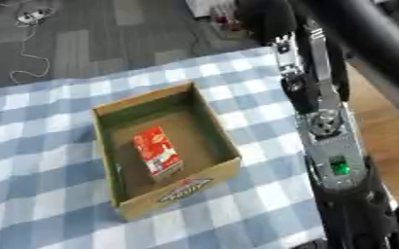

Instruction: Pick up objects on the table and place them in the box.

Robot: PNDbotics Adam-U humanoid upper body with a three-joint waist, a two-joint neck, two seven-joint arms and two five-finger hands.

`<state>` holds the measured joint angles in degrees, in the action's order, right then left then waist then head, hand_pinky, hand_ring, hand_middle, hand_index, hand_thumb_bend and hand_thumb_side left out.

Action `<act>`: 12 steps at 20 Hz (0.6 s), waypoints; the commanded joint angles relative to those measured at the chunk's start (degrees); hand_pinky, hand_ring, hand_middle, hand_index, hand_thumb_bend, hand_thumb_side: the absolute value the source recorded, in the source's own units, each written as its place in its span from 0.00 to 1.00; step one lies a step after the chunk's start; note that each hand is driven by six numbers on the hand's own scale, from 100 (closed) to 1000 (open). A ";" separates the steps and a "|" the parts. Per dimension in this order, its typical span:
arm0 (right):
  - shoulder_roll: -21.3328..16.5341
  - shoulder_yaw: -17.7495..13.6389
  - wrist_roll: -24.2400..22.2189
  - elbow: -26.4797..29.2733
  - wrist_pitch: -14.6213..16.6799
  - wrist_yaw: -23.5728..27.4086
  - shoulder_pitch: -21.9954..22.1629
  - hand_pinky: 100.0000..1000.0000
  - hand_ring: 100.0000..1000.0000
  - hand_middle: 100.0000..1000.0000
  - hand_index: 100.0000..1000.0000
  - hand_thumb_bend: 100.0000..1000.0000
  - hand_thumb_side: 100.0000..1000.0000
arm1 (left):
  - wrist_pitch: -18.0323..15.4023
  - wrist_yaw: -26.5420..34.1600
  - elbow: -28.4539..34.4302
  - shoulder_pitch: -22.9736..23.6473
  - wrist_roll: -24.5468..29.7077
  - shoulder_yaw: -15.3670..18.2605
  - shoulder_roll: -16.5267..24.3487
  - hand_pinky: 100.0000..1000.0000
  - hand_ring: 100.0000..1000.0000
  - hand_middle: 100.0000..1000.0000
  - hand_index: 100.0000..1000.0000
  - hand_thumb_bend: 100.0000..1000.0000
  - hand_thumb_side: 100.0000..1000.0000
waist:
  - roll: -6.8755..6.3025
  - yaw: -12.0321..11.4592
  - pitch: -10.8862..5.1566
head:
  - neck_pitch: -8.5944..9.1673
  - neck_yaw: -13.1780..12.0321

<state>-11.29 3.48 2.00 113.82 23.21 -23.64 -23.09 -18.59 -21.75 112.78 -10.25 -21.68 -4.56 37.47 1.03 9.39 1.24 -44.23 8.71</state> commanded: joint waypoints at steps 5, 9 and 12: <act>-1.71 -0.64 0.78 0.77 -0.29 -0.86 0.74 0.33 0.37 0.43 0.54 0.00 1.00 | -4.96 6.67 1.81 1.73 -0.39 4.19 -4.98 0.42 0.57 0.66 0.78 0.06 1.00 | 0.42 -1.12 -0.10 | 0.11 3.22; -2.15 -0.15 0.38 0.77 -0.20 -0.95 1.41 0.33 0.37 0.43 0.54 0.00 1.00 | -6.18 7.63 1.81 1.18 0.03 4.91 -5.88 0.42 0.57 0.66 0.78 0.06 1.00 | 0.47 -1.78 -0.20 | 0.11 2.50; -2.21 0.09 0.08 0.77 -0.07 -0.85 1.51 0.33 0.37 0.43 0.54 0.00 1.00 | -7.98 8.14 1.81 1.25 -0.38 4.97 -5.88 0.43 0.57 0.66 0.78 0.06 1.00 | 0.44 -1.84 -0.14 | 0.11 1.20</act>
<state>-12.35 3.54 2.30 113.82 23.13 -24.28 -21.15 -25.79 -14.37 113.51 -8.32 -21.99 -0.37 31.08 1.57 7.62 1.55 -44.30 10.53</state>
